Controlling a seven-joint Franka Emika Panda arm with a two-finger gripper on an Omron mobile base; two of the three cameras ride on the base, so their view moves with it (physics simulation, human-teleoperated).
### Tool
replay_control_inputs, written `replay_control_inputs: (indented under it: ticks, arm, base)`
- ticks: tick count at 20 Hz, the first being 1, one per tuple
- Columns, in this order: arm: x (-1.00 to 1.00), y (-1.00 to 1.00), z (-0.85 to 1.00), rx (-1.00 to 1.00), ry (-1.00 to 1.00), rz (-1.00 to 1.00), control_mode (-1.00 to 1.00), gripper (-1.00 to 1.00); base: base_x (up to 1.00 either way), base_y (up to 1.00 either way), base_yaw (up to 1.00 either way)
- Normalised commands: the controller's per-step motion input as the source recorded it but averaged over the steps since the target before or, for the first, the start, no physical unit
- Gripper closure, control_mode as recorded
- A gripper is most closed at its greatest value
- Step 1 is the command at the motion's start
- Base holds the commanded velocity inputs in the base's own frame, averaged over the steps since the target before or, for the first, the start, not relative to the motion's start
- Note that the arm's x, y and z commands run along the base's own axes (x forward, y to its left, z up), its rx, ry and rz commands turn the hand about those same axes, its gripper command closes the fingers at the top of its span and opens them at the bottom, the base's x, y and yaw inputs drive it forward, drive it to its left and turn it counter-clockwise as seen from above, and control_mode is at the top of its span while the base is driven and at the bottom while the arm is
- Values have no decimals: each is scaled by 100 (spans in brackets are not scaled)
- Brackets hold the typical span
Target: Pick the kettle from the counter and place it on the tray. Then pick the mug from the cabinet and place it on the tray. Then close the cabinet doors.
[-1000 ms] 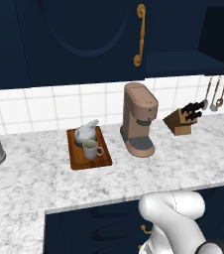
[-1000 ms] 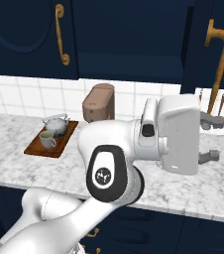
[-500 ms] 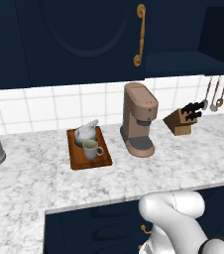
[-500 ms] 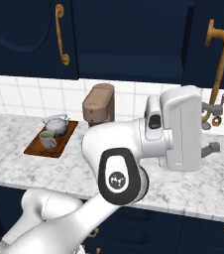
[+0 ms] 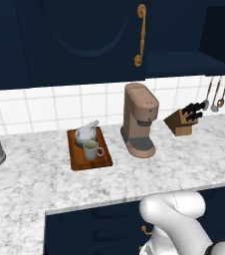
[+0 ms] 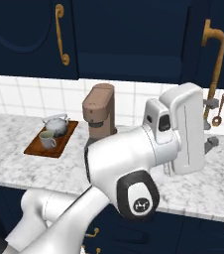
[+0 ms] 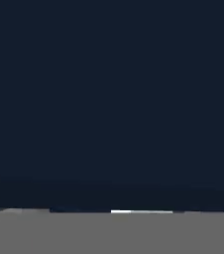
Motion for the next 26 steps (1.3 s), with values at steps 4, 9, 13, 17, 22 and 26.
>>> replay_control_inputs:
  ticks: [4, 9, 13, 17, 22, 26]
  arm:
    - [42, 36, 0, 0, 5, 31, -100, -100]
    - [44, 45, 0, 0, 6, 31, -100, -100]
    - [36, 56, 0, 0, 8, 29, -100, -100]
    - [42, 58, 0, 0, 5, 26, -100, -100]
    - [52, 59, 0, 0, 6, 24, -100, -100]
    - [59, 56, 0, 0, 6, 22, -100, -100]
  base:
    - [0, 0, 0]
    - [0, 0, 0]
    - [0, 0, 0]
    - [0, 0, 0]
    - [0, 0, 0]
    - [0, 0, 0]
